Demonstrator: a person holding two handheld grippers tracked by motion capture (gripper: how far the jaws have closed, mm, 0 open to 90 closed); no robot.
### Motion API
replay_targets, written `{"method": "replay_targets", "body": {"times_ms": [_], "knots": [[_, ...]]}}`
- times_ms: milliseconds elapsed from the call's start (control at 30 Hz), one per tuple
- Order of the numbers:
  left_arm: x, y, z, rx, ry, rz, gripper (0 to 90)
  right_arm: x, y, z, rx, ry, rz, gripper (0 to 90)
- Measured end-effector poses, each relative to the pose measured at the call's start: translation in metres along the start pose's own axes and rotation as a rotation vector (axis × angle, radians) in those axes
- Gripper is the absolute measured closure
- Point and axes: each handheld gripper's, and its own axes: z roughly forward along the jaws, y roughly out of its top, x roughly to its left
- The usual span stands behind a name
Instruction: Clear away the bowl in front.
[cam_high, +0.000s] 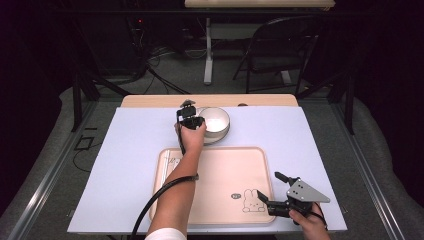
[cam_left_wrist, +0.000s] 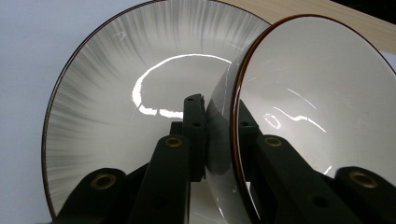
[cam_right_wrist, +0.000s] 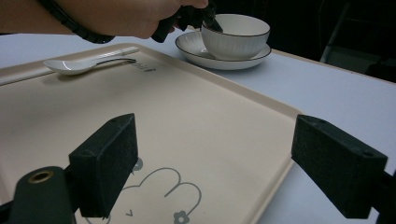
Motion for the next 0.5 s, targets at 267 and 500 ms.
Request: {"method": "replay_targets", "body": {"times_ms": [267, 500], "knots": [[0.002, 0.002, -0.005, 0.001, 0.002, 0.000, 81.7, 0.000, 0.000, 0.000, 0.001, 0.000, 0.000, 14.0], [0.006, 0.003, -0.011, -0.007, 0.002, -0.003, 81.6, -0.001, 0.000, 0.000, 0.001, 0.000, -0.001, 14.0]]}}
